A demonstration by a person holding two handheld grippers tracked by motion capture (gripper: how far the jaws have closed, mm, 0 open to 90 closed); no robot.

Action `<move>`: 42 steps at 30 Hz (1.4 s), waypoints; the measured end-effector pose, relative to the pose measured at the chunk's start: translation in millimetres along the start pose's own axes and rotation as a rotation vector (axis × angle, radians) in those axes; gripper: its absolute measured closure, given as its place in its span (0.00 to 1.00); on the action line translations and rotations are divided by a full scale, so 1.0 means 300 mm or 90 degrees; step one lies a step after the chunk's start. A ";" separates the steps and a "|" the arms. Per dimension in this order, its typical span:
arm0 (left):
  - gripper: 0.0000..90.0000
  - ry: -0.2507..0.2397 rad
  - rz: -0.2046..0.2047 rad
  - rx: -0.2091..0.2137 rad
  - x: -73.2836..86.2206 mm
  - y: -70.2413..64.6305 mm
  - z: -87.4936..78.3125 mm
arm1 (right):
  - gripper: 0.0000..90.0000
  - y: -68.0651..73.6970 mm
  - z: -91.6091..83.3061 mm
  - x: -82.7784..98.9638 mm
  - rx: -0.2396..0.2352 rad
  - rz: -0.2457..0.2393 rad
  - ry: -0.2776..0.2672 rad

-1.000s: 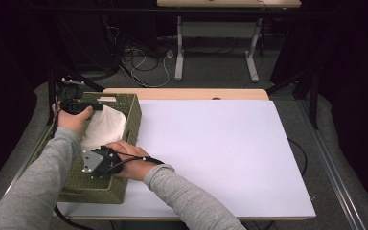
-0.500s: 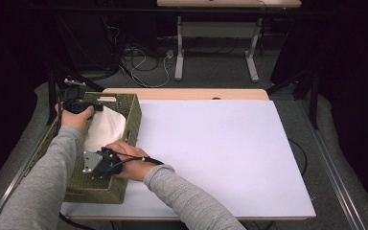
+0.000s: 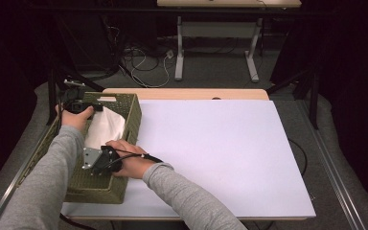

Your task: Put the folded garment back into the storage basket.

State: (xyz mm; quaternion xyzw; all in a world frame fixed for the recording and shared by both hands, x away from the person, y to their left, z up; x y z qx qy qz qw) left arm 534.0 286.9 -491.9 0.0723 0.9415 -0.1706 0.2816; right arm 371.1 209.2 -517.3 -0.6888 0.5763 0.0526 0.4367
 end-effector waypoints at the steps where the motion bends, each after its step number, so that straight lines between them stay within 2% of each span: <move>1: 0.96 0.001 -0.001 0.000 0.000 0.002 0.001 | 0.94 0.000 0.002 0.001 0.000 0.000 0.002; 7: 0.96 -0.002 -0.010 -0.003 -0.003 0.019 0.007 | 0.94 -0.007 0.008 0.006 -0.004 -0.020 0.005; 12: 0.95 0.000 -0.005 -0.006 -0.003 0.032 0.003 | 0.93 -0.013 0.016 -0.005 -0.009 -0.031 0.000; 14: 0.95 -0.004 0.001 -0.015 -0.005 0.044 0.002 | 0.88 -0.011 0.023 -0.009 -0.015 -0.039 -0.001; 16: 0.83 -0.013 -0.011 -0.034 -0.008 0.065 0.006 | 0.76 -0.009 0.030 -0.017 -0.020 -0.042 -0.014; 19: 0.68 -0.014 0.000 -0.065 -0.004 0.087 0.007 | 0.63 -0.014 0.027 -0.030 -0.015 -0.043 -0.031; 20: 0.63 -0.021 0.000 -0.074 -0.006 0.091 0.009 | 0.60 -0.016 0.023 -0.031 -0.012 -0.039 -0.034; 22: 0.58 -0.021 -0.005 -0.075 -0.004 0.091 0.005 | 0.59 -0.021 0.015 -0.029 -0.009 -0.036 -0.034; 24: 0.53 -0.027 0.003 -0.081 -0.005 0.089 0.002 | 0.56 -0.025 0.006 -0.027 -0.005 -0.031 -0.035; 31: 0.41 -0.035 0.016 -0.084 0.001 0.066 -0.004 | 0.49 -0.042 -0.028 -0.008 0.009 -0.004 -0.033; 33: 0.40 -0.036 0.018 -0.080 0.001 0.056 -0.004 | 0.47 -0.049 -0.040 0.002 0.014 0.007 -0.029; 39: 0.41 -0.057 0.054 -0.067 -0.001 0.015 -0.018 | 0.45 -0.072 -0.084 0.016 0.032 0.044 -0.040; 42: 0.41 -0.076 0.072 -0.059 -0.007 -0.008 -0.027 | 0.40 -0.083 -0.106 0.030 0.023 0.090 -0.039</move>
Point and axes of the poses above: each handheld gripper's, and its own axes: z roughly forward along the jaws, x roughly out of its underside, y roughly to its left, the point moved 8 cm from there along z, roughly forward along the jaws, and after that the axes turned 6 degrees about y, right-handed, at the moved point
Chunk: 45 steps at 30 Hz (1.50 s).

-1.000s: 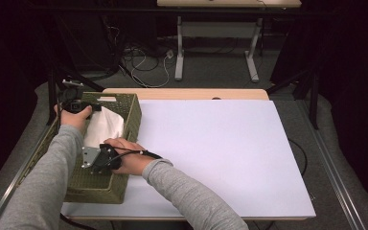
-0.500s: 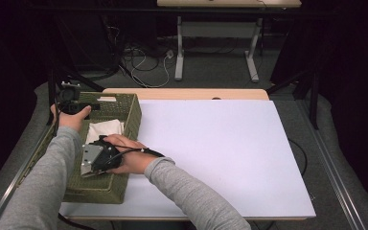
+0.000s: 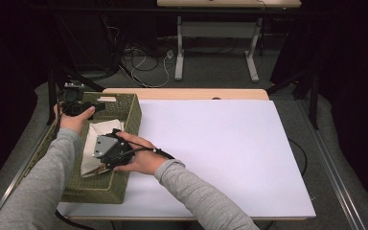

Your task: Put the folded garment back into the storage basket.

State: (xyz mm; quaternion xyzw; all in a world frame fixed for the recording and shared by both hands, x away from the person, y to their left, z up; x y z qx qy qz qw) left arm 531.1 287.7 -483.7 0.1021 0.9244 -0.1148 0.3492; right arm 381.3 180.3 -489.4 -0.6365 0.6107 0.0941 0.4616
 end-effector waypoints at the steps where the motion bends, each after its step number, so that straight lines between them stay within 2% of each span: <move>1: 0.41 -0.002 0.002 0.003 -0.002 -0.008 -0.004 | 0.40 -0.005 -0.007 0.003 -0.001 0.012 -0.004; 5: 0.41 0.009 -0.014 0.036 -0.002 -0.045 -0.019 | 0.34 -0.024 -0.032 0.018 0.007 0.040 -0.017; 7: 0.41 0.013 -0.007 0.032 -0.001 -0.055 -0.026 | 0.31 -0.033 -0.045 0.029 0.015 0.044 -0.020; 10: 0.37 0.024 -0.011 0.044 0.003 -0.070 -0.032 | 0.29 -0.043 -0.060 0.042 0.016 0.053 -0.023; 14: 0.28 0.017 -0.010 0.045 0.000 -0.094 -0.043 | 0.27 -0.047 -0.085 0.049 0.002 0.083 -0.035; 17: 0.21 0.002 -0.005 0.057 -0.004 -0.117 -0.058 | 0.25 -0.055 -0.102 0.061 0.000 0.096 -0.035; 20: 0.18 -0.008 0.001 0.052 -0.008 -0.135 -0.065 | 0.22 -0.069 -0.119 0.078 0.003 0.115 -0.038; 23: 0.17 0.005 0.001 0.060 -0.003 -0.158 -0.067 | 0.17 -0.082 -0.138 0.099 0.009 0.127 -0.034; 26: 0.10 0.017 -0.001 0.072 0.007 -0.188 -0.064 | 0.15 -0.100 -0.160 0.130 0.025 0.143 -0.020; 28: 0.06 0.017 -0.003 0.080 0.014 -0.210 -0.065 | 0.10 -0.114 -0.176 0.154 0.029 0.166 -0.014; 33: 0.00 0.018 0.006 0.090 0.029 -0.260 -0.067 | 0.04 -0.145 -0.215 0.221 0.018 0.220 -0.005; 37: 0.00 0.013 0.012 0.093 0.041 -0.295 -0.059 | 0.00 -0.156 -0.236 0.275 0.013 0.245 0.013; 40: 0.00 0.012 0.021 0.095 0.049 -0.325 -0.058 | 0.00 -0.168 -0.261 0.305 0.020 0.261 0.008; 44: 0.00 -0.001 0.027 0.113 0.058 -0.376 -0.065 | 0.00 -0.188 -0.303 0.347 0.025 0.292 0.000; 45: 0.00 -0.007 0.027 0.125 0.061 -0.395 -0.067 | 0.00 -0.194 -0.316 0.360 0.029 0.299 -0.001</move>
Point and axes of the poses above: each handheld gripper's, and its own axes: z roughly forward along the jaws, x roughly out of its underside, y roughly to its left, the point moved 8 cm from there along z, roughly forward along the jaws, and after that the axes turned 6 degrees about y, right-handed, at the moved point
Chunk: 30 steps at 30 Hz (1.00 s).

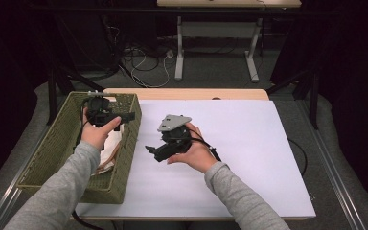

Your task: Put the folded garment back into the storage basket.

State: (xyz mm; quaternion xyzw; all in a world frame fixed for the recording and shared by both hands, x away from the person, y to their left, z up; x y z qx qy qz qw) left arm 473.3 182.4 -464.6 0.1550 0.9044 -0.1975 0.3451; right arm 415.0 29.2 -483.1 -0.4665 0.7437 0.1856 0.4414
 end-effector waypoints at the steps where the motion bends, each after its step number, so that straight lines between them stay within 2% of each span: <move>1: 0.00 -0.001 0.002 0.006 0.002 -0.012 0.002 | 0.00 -0.013 -0.015 0.012 0.005 0.010 0.001; 5: 0.00 -0.012 0.020 0.033 0.019 -0.075 0.016 | 0.00 -0.037 -0.067 0.044 0.005 0.010 -0.006; 9: 0.00 -0.010 0.044 0.043 0.044 -0.130 0.029 | 0.00 -0.064 -0.114 0.072 0.015 0.029 -0.003; 14: 0.00 -0.016 0.060 0.051 0.056 -0.194 0.030 | 0.00 -0.105 -0.174 0.114 0.053 0.044 -0.007; 18: 0.00 -0.015 0.066 0.066 0.077 -0.251 0.035 | 0.00 -0.133 -0.219 0.161 0.076 0.055 0.009; 26: 0.00 -0.022 0.055 0.123 0.144 -0.357 0.057 | 0.00 -0.158 -0.280 0.223 0.084 0.085 0.003; 30: 0.00 -0.029 0.064 0.142 0.169 -0.393 0.068 | 0.00 -0.162 -0.301 0.267 0.093 0.094 0.007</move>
Point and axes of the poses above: each handheld gripper's, and its own axes: z roughly forward along the jaws, x roughly out of its underside, y roughly to its left, the point moved 8 cm from there along z, roughly forward along the jaws, and after that the axes turned 6 degrees about y, right-handed, at the moved point
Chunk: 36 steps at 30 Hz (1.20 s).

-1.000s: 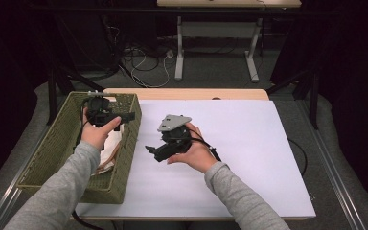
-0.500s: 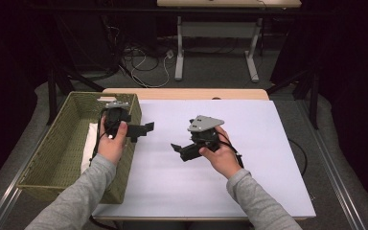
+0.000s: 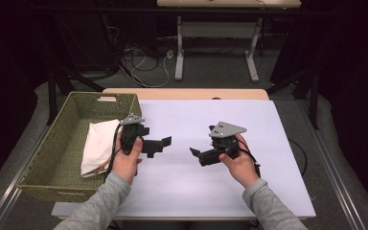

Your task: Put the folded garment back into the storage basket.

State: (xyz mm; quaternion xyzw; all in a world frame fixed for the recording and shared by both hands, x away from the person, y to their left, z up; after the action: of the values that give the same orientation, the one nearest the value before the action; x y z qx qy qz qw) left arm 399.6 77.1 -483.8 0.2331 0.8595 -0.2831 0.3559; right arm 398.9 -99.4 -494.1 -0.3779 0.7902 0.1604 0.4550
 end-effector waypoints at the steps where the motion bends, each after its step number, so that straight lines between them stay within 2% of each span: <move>1: 0.00 -0.002 -0.001 0.008 0.008 -0.011 0.008 | 0.00 -0.002 -0.004 0.012 0.001 0.002 0.003; 6: 0.00 -0.023 0.015 0.009 0.035 -0.029 0.031 | 0.01 -0.017 -0.021 0.061 0.012 0.015 0.006; 10: 0.00 -0.031 0.017 0.025 0.071 -0.038 0.054 | 0.01 -0.026 -0.032 0.093 0.020 0.021 0.007; 20: 0.00 -0.023 0.006 0.064 0.159 -0.034 0.106 | 0.01 -0.029 -0.042 0.171 0.023 0.036 0.017; 25: 0.00 -0.015 0.026 0.065 0.190 -0.032 0.118 | 0.01 -0.032 -0.040 0.220 0.027 0.046 0.019; 28: 0.00 -0.017 0.017 0.076 0.204 -0.034 0.129 | 0.01 -0.033 -0.035 0.246 0.020 0.054 0.025; 36: 0.00 -0.016 0.035 0.075 0.238 -0.034 0.153 | 0.01 -0.047 -0.037 0.272 0.025 0.065 0.016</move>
State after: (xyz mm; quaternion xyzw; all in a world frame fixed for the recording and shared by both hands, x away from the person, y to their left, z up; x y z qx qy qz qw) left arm 370.0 53.9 -560.6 0.2737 0.8302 -0.3258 0.3601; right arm 378.2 -152.3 -555.5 -0.3297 0.8171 0.1632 0.4438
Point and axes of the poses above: each handheld gripper's, and its own axes: z roughly forward along the jaws, x roughly out of its underside, y roughly to its left, the point moved 8 cm from there along z, roughly forward along the jaws, and after that the axes turned 6 degrees about y, right-handed, at the moved point
